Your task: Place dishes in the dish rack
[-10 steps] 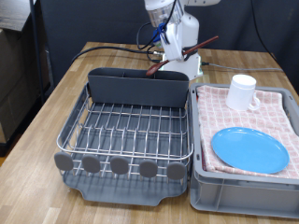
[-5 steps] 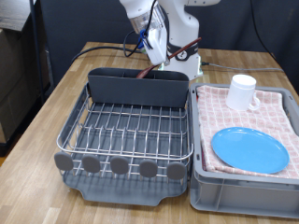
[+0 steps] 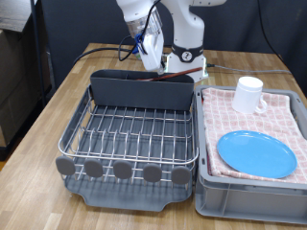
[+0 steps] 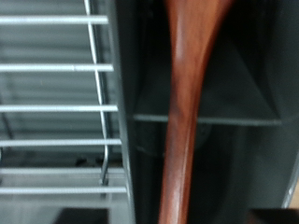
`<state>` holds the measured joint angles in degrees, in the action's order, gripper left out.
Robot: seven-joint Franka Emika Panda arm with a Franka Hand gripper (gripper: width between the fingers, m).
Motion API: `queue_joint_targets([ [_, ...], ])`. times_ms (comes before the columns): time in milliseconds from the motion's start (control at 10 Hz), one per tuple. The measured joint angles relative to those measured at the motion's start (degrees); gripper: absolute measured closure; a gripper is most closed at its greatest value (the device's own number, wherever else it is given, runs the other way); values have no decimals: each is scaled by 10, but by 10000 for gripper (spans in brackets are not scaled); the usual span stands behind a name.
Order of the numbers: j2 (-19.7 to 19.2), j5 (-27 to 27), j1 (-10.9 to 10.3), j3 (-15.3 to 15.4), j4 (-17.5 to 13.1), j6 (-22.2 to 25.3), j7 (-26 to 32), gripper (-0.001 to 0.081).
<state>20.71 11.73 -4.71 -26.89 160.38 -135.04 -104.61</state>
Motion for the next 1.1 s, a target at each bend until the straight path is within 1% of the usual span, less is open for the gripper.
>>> queue_joint_targets([
  [100, 0, -20, 4, 12, 2, -9, -23, 432],
  [200, 0, -45, 10, 27, 5, -16, -51, 432],
  [300, 0, -78, 20, 47, 7, -27, -87, 248],
  [400, 0, -128, 36, 76, 7, -32, -139, 89],
  [500, 1, -173, 49, 107, 7, -32, -193, 89],
  [600, 3, -200, 55, 133, 7, -32, -235, 24],
  [800, 17, -239, 58, 175, 5, -31, -306, 9],
  [900, 29, -242, 58, 191, 4, -28, -325, 9],
  [1100, 53, -234, 54, 205, -8, 5, -334, 3],
])
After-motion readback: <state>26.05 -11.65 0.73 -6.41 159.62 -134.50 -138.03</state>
